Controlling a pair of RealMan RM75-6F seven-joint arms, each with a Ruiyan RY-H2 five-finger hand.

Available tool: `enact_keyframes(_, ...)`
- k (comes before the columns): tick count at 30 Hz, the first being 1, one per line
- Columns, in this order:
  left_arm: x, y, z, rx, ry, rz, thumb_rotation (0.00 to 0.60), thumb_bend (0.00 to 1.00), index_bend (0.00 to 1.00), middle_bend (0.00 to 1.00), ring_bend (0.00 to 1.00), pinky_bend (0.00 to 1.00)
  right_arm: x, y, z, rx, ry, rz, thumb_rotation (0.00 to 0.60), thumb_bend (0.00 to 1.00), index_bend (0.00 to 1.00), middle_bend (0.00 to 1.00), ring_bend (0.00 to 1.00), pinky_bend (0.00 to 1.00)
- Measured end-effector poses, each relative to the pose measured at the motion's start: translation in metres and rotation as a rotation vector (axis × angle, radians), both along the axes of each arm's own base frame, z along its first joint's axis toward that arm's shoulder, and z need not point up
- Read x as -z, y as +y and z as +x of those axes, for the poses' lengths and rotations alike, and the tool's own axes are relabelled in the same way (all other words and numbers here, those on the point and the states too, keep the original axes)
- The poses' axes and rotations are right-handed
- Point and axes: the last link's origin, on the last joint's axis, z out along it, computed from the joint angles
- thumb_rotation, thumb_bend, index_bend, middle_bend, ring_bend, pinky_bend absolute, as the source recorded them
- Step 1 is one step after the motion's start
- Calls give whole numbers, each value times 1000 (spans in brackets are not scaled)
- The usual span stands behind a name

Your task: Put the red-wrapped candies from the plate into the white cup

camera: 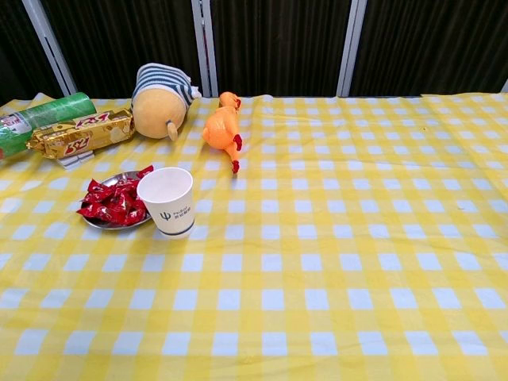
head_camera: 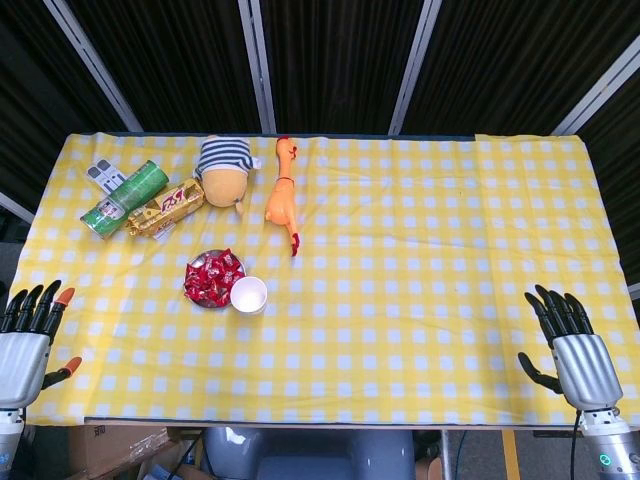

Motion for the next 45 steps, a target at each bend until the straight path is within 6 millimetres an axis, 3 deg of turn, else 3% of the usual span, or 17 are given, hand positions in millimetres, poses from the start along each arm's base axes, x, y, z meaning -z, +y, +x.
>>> enact_keyframes(17,2,-1,0,-12,-1,-16,600,67,0,0,0,4,0,0,0,2,2,1,600,385,0,0,0,0)
enact_keyframes(20,4,0,0,-22,-1,-32,600,69,0,0,8,75,-1,0,-1,12,-4,-2,600,386,0,0,0,0)
enact_keyframes(23,5,3,4,-22,6,-39,600,82,0,20,185,325,-1,0,0,14,-7,1,600,386,0,0,0,0)
enact_keyframes(25,3,9,9,-5,14,-26,600,90,0,96,432,527,0,0,-1,17,-8,8,600,386,0,0,0,0)
enact_keyframes(28,3,24,20,6,17,-22,600,101,55,201,636,719,-1,-1,-1,22,-16,7,600,386,0,0,0,0)
enact_keyframes(31,7,42,31,4,5,-41,600,107,124,270,760,835,-1,-2,-1,25,-18,8,600,386,0,0,0,0)
enact_keyframes(35,16,66,47,1,15,-85,600,109,159,281,830,893,-1,-2,0,27,-24,11,600,386,0,0,0,0)
enact_keyframes(45,46,111,72,-42,84,-199,600,206,170,209,836,897,-4,-3,-1,37,-46,10,600,386,0,0,0,0)
